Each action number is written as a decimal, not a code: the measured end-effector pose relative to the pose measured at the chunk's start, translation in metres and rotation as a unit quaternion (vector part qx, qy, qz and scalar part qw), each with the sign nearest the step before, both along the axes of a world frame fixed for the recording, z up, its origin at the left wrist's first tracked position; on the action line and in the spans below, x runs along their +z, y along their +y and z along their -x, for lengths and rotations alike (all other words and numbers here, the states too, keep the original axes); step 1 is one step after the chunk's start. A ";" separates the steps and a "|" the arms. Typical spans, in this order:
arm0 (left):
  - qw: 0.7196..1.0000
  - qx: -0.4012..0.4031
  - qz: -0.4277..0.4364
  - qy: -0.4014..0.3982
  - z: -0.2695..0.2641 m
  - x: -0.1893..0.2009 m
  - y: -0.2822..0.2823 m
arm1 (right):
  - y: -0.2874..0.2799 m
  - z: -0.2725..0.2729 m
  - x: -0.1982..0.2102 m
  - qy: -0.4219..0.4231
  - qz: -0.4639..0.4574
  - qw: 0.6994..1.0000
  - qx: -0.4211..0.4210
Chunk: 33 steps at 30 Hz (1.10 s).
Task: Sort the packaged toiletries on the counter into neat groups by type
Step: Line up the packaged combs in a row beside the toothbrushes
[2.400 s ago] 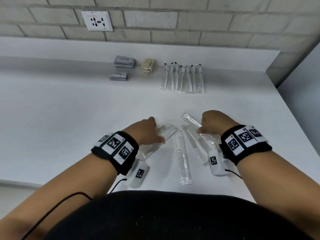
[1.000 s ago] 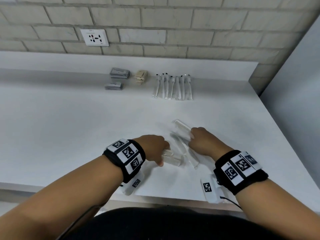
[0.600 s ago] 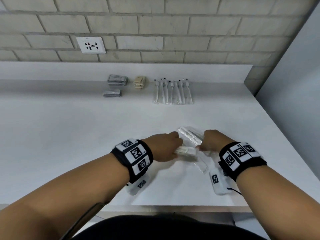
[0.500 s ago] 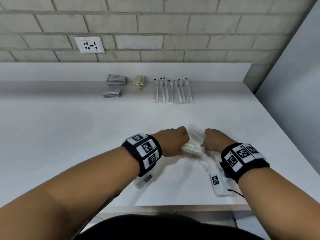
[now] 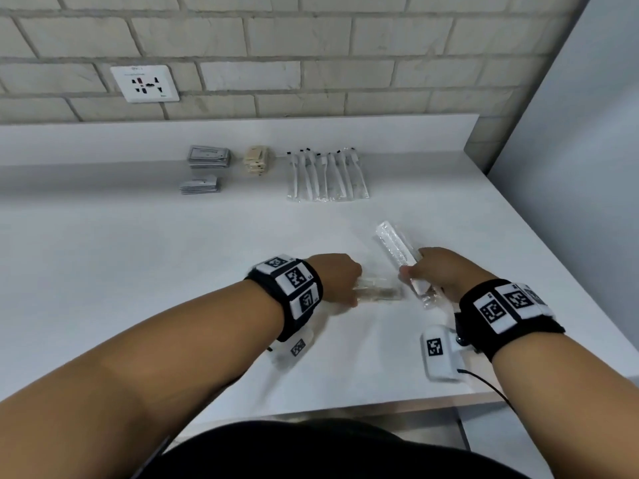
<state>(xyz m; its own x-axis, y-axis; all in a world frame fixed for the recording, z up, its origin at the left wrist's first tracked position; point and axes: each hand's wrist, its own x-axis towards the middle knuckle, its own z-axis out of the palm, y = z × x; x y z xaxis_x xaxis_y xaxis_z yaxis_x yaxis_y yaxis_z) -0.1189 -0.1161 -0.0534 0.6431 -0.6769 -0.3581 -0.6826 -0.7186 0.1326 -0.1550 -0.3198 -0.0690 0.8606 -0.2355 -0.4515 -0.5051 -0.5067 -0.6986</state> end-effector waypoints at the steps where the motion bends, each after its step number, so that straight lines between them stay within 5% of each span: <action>1: 1.000 0.001 0.010 -0.007 -0.003 0.001 -0.001 | -0.005 0.000 0.001 -0.011 -0.065 0.998 -0.021; 5: 0.995 0.060 0.080 -0.003 -0.024 0.010 -0.014 | -0.027 -0.005 0.008 -0.044 -0.156 0.985 -0.057; 13: 0.932 0.272 0.203 0.129 -0.074 0.012 -0.107 | -0.106 -0.043 0.020 0.002 -0.128 0.988 -0.088; 17: 0.914 0.323 0.208 0.131 -0.096 0.006 -0.165 | -0.144 -0.077 0.019 0.021 -0.106 0.990 -0.092; 25: 0.860 0.431 0.227 0.153 -0.136 0.003 -0.201 | -0.171 -0.128 0.009 0.030 -0.029 0.999 -0.020; 29: 0.826 0.478 0.269 0.135 -0.138 0.001 -0.182 | -0.178 -0.139 0.011 0.024 0.211 0.974 0.080; 33: 0.846 0.473 0.228 0.090 -0.126 0.001 -0.162 | -0.174 -0.158 0.021 -0.111 0.228 0.944 0.209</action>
<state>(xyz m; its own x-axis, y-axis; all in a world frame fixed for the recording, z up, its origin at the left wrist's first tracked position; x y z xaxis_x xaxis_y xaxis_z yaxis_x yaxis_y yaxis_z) 0.0074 -0.2776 -0.0522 0.9370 0.0155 -0.3490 0.2302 -0.7789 0.5834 0.0026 -0.4940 -0.0479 0.9831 0.0196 -0.1822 -0.0608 -0.9030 -0.4252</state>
